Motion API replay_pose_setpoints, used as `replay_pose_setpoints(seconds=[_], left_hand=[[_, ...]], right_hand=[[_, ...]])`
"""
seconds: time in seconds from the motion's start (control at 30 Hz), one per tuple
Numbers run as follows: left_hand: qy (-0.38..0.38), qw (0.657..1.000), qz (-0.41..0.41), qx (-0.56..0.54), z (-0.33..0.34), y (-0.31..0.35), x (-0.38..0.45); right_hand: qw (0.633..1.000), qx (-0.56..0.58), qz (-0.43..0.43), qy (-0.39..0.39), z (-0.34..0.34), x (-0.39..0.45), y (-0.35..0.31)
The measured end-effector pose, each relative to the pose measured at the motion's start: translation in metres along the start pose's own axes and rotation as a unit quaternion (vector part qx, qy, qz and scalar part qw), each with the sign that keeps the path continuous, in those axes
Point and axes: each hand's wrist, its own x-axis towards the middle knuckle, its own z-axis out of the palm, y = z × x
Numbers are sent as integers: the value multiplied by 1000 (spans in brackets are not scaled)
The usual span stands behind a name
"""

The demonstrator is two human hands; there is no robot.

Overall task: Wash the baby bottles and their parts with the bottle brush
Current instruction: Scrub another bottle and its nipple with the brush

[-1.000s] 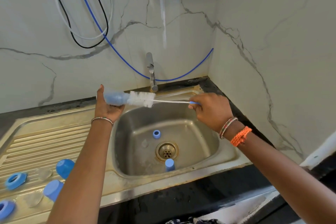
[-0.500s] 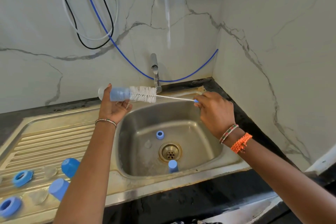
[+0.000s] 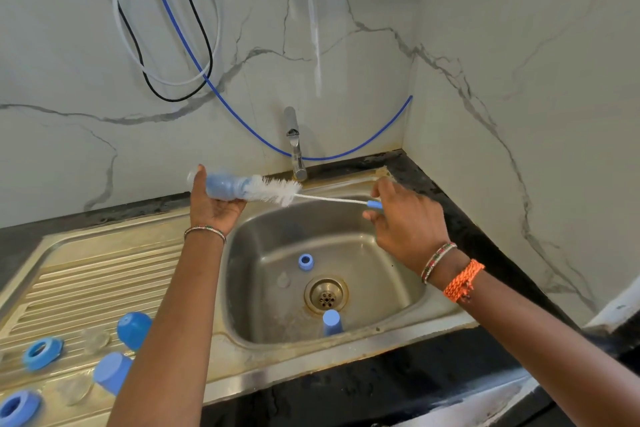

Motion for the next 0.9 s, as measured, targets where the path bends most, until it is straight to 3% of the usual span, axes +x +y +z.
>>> replay_pose_setpoints(seconds=[0.1,0.13,0.2,0.27,0.3,0.37,0.47,0.5,0.53,0.57,0.6,0.63,0.67,0.7,0.73,0.83,0.9], left_hand=[[8,1000,24,-17,-5,-4,4],[2,999,27,-24,-6,-5,4],[-26,998,28,-50,-7,-7,3],[-51,995,28,-79,-5,-5,4],[-56,995,31,-80,-3,-3,5],[-40,997,38,-52,-4,0,9],[-22,999,30,-14,-9,2,11],[-34,999,30,-12,-10,2,10],[-51,998,39,-18,-11,2,8],[-72,996,46,-27,-11,2,7],[-93,994,51,-33,-11,3,7],[-111,992,53,-36,-11,5,8],[-122,990,58,-36,-11,7,8],[-126,989,65,-30,-12,8,8],[-123,990,72,-21,-13,10,9],[-112,990,84,-28,-15,9,11],[-92,991,92,-28,-14,10,11]], right_hand=[[995,45,71,53,0,1,5],[993,67,97,31,1,4,9],[960,209,147,-118,4,13,14],[894,335,177,-241,6,14,16],[891,350,161,-239,8,13,18],[934,306,95,-159,14,11,24],[996,83,0,19,16,5,25],[998,45,-16,45,16,5,22],[997,72,2,7,13,7,21],[976,181,59,-102,10,10,20],[898,329,129,-261,4,12,18],[786,439,193,-391,-1,14,18],[712,495,220,-447,-3,15,20],[701,509,214,-453,-1,14,24],[730,501,190,-425,2,14,25],[894,376,68,-235,13,13,25],[947,297,46,-114,22,17,31]])
